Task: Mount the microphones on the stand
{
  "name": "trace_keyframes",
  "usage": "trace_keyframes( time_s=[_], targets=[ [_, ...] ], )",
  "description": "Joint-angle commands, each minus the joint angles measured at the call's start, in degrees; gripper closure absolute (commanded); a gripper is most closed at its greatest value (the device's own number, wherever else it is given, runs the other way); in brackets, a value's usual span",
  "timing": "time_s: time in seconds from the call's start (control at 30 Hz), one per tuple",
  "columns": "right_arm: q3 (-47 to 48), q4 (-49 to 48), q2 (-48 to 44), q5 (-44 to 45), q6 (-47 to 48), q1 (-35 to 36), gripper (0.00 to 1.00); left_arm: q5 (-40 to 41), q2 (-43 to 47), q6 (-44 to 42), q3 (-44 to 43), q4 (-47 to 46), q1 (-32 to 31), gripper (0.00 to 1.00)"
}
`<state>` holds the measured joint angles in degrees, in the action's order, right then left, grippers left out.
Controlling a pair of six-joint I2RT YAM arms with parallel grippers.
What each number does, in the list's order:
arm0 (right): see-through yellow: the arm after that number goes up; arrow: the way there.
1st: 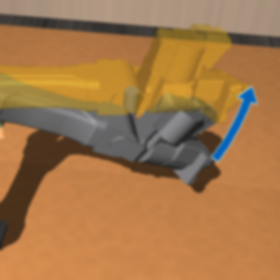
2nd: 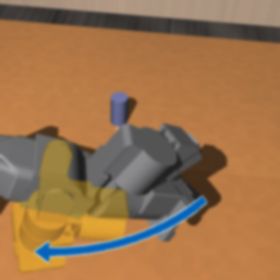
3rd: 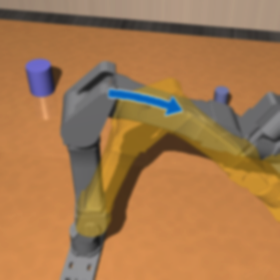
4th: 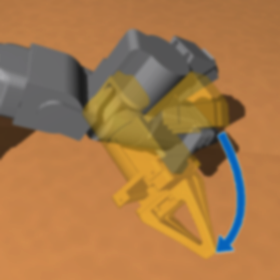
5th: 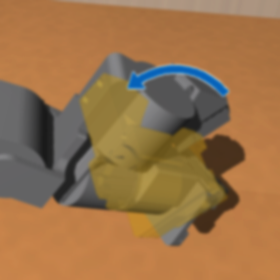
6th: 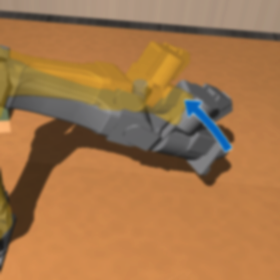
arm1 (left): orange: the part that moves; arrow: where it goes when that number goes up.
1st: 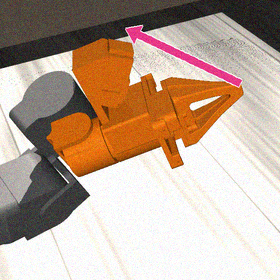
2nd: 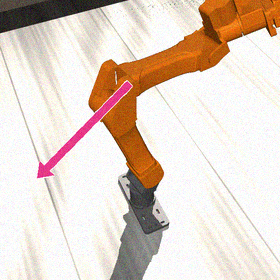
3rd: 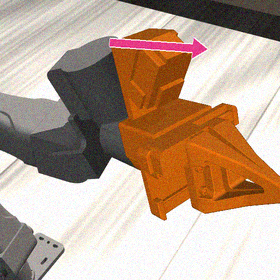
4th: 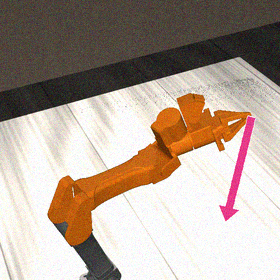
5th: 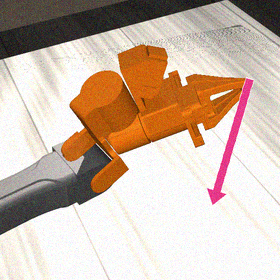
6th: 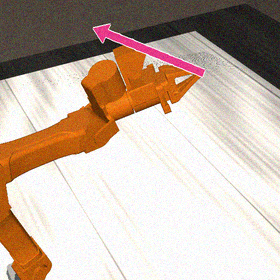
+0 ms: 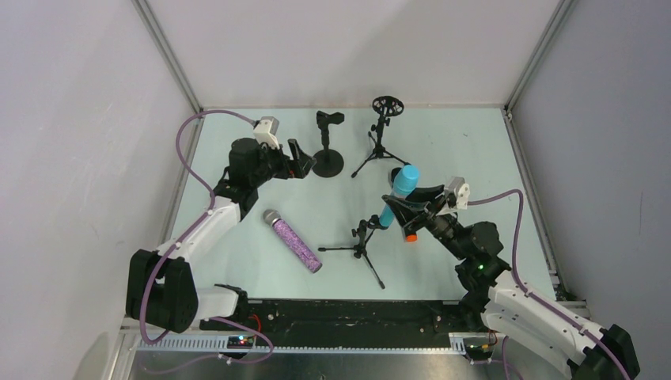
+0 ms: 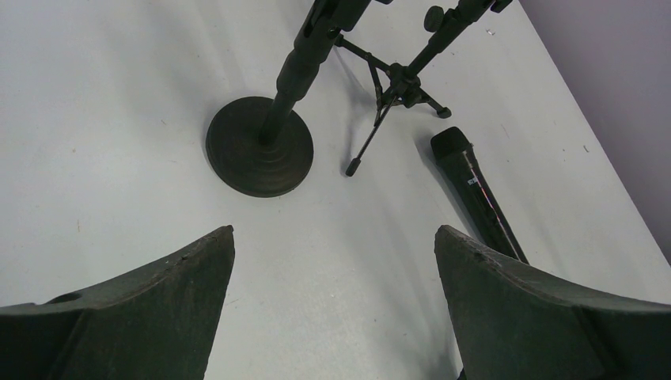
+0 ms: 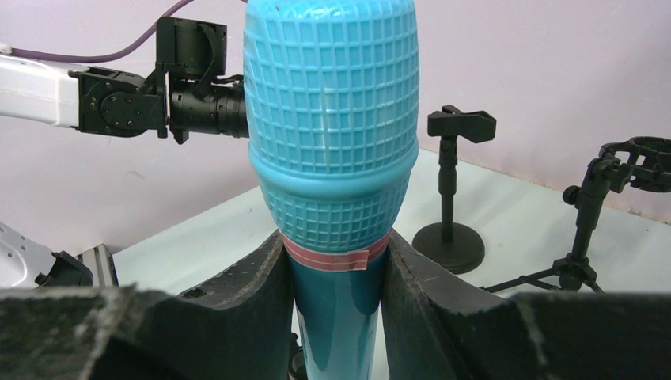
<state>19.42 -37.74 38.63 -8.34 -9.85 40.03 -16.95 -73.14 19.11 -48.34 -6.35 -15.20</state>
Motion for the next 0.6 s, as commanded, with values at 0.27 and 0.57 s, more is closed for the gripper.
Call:
trace_keyframes(
  time_s=[0.27,0.57],
  targets=[
    [-9.4,15.6,5.3,-3.2,-1.5,0.9,1.00,-0.4,0.3,0.9,-2.3,-2.1,0.1,0.00],
    [-9.3,15.6,5.1,-4.1,-0.7,0.9,0.95,-0.1,0.4,0.8,-2.3,-2.1,0.2,0.00]
  ],
)
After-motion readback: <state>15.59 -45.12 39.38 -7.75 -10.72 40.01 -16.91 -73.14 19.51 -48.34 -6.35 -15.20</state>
